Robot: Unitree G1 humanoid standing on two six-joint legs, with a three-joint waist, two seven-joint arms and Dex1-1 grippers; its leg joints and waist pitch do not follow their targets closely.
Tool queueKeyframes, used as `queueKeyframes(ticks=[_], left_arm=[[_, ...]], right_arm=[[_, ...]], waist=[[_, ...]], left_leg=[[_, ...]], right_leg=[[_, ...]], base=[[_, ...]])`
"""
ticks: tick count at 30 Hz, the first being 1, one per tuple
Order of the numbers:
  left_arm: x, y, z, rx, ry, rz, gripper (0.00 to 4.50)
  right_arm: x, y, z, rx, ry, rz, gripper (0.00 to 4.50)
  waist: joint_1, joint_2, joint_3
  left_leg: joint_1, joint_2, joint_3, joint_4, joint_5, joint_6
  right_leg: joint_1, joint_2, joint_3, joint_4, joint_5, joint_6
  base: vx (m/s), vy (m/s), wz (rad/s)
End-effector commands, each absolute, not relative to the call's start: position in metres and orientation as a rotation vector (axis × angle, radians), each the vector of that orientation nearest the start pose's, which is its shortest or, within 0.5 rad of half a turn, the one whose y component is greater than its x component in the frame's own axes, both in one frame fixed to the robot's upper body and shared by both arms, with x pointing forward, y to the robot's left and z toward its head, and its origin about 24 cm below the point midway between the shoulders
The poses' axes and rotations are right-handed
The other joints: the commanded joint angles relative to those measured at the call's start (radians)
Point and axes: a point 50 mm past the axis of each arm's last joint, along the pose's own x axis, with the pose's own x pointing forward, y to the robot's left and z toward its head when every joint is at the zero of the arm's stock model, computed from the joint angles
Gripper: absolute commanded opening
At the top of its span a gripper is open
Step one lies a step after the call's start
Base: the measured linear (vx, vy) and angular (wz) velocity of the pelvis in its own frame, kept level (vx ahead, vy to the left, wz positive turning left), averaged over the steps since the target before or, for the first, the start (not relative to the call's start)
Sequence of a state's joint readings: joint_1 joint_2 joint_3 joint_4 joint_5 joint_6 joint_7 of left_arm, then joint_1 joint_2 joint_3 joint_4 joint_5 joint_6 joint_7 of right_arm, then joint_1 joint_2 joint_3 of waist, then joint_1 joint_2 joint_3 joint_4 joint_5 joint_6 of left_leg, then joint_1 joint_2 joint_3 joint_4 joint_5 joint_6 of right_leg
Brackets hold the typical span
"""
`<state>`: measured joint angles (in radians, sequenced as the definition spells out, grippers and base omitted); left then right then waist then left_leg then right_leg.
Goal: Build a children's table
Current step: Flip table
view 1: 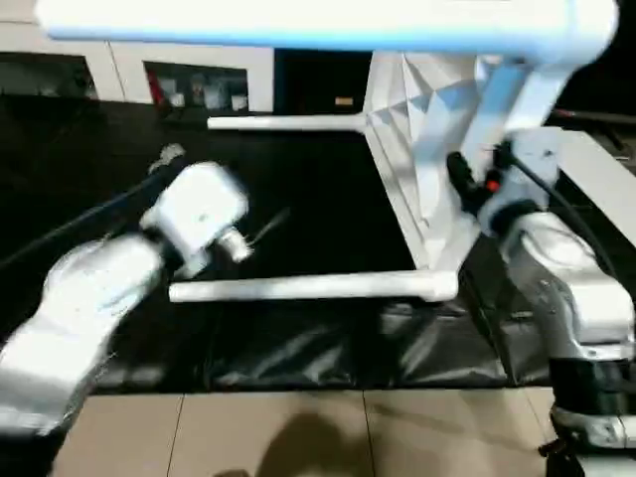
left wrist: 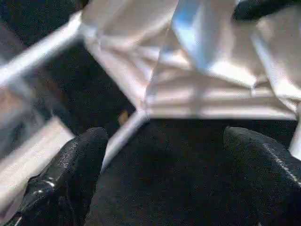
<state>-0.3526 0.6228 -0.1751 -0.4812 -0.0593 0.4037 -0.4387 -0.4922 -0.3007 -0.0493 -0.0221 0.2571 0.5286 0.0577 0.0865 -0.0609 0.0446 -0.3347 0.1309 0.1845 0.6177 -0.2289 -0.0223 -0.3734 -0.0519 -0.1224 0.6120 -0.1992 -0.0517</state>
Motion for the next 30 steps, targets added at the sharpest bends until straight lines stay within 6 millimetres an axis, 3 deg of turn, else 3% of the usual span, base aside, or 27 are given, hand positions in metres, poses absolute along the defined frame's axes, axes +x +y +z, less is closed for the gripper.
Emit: queueKeyframes(ticks=[1,2,3,5,7,9,12,15,18,19,25,30], left_arm=[[0.271,0.13,0.185,0.726,-0.295,-0.619,4.5],[0.273,0.129,0.183,0.713,-0.313,-0.613,4.5],[0.276,0.13,0.18,0.708,-0.341,-0.576,4.5],[0.278,0.131,0.178,0.717,-0.347,-0.56,4.5],[0.287,0.143,0.165,0.805,-0.352,-0.44,4.5],[0.291,0.148,0.161,0.835,-0.355,-0.381,4.5],[0.294,0.15,0.165,0.898,-0.44,-0.311,4.5],[0.293,0.149,0.173,0.838,-0.502,-0.286,4.5],[0.287,0.145,0.181,0.865,-0.601,-0.309,4.5],[0.284,0.144,0.182,0.882,-0.629,-0.313,4.5],[0.273,0.143,0.184,1.022,-0.768,-0.235,4.5],[0.259,0.147,0.211,1.059,-0.996,-0.029,4.5]], right_arm=[[0.333,-0.167,0.123,-0.098,0.121,0.161,2.64],[0.333,-0.167,0.121,-0.086,0.123,0.157,2.71],[0.333,-0.168,0.117,-0.072,0.13,0.147,2.85],[0.333,-0.168,0.116,-0.073,0.132,0.142,3.07],[0.333,-0.169,0.108,-0.087,0.12,0.108,3.18],[0.334,-0.17,0.103,-0.092,0.117,0.084,3.3],[0.339,-0.17,0.095,-0.085,0.094,0.055,3.3],[0.342,-0.168,0.094,-0.085,0.076,0.048,3.3],[0.343,-0.165,0.093,-0.075,0.057,0.053,3.3],[0.344,-0.164,0.093,-0.07,0.056,0.054,3.05],[0.345,-0.158,0.087,-0.084,0.046,0.08,2.66],[0.345,-0.154,0.085,-0.122,0.043,0.104,2.2]], waist=[[-0.004,0.01,-0.034],[-0.004,0.007,-0.035],[-0.007,0.011,-0.035],[-0.012,0.007,-0.042],[-0.015,0.006,-0.048],[-0.018,0.008,-0.056],[-0.017,0.01,-0.055],[-0.016,0.012,-0.052],[-0.014,0.01,-0.049],[-0.014,0.009,-0.049],[-0.015,0.011,-0.047],[-0.017,0.007,-0.049]], left_leg=[[0.001,0.109,-0.058,-0.09,-0.21,-0.051],[0.0,0.106,-0.06,-0.089,-0.217,-0.049],[0.0,0.106,-0.063,-0.089,-0.224,-0.045],[-0.002,0.105,-0.062,-0.085,-0.206,-0.04],[-0.011,0.107,-0.064,-0.085,-0.156,-0.029],[-0.015,0.111,-0.062,-0.079,-0.096,-0.023],[-0.016,0.111,-0.058,-0.077,-0.059,-0.005],[-0.014,0.114,-0.056,-0.078,-0.078,-0.006],[-0.014,0.115,-0.057,-0.079,-0.101,-0.004],[-0.014,0.115,-0.057,-0.08,-0.106,-0.005],[-0.014,0.117,-0.059,-0.081,-0.131,-0.011],[-0.019,0.117,-0.06,-0.078,-0.121,0.0]], right_leg=[[0.031,-0.133,0.097,-0.096,-0.383,-0.03],[0.036,-0.136,0.095,-0.101,-0.426,-0.017],[0.034,-0.137,0.092,-0.106,-0.457,-0.009],[0.036,-0.135,0.093,-0.104,-0.427,-0.007],[0.037,-0.127,0.092,-0.088,-0.324,-0.021],[0.041,-0.131,0.095,-0.069,-0.203,-0.056],[0.039,-0.133,0.094,-0.063,-0.114,-0.109],[0.041,-0.136,0.094,-0.065,-0.13,-0.138],[0.04,-0.135,0.095,-0.068,-0.156,-0.131],[0.041,-0.136,0.095,-0.067,-0.166,-0.127],[0.037,-0.137,0.096,-0.07,-0.208,-0.111],[0.041,-0.138,0.095,-0.068,-0.19,-0.12]], base=[[0.0,0.0,0.0],[0.0,0.0,0.0],[0.0,0.0,0.0],[0.0,0.0,0.0],[0.0,0.0,0.0],[0.0,0.0,0.0],[0.0,0.0,0.0],[0.0,0.0,0.0],[0.0,0.0,0.0],[0.0,0.0,0.0],[0.0,0.0,0.0],[0.0,0.0,0.0]])
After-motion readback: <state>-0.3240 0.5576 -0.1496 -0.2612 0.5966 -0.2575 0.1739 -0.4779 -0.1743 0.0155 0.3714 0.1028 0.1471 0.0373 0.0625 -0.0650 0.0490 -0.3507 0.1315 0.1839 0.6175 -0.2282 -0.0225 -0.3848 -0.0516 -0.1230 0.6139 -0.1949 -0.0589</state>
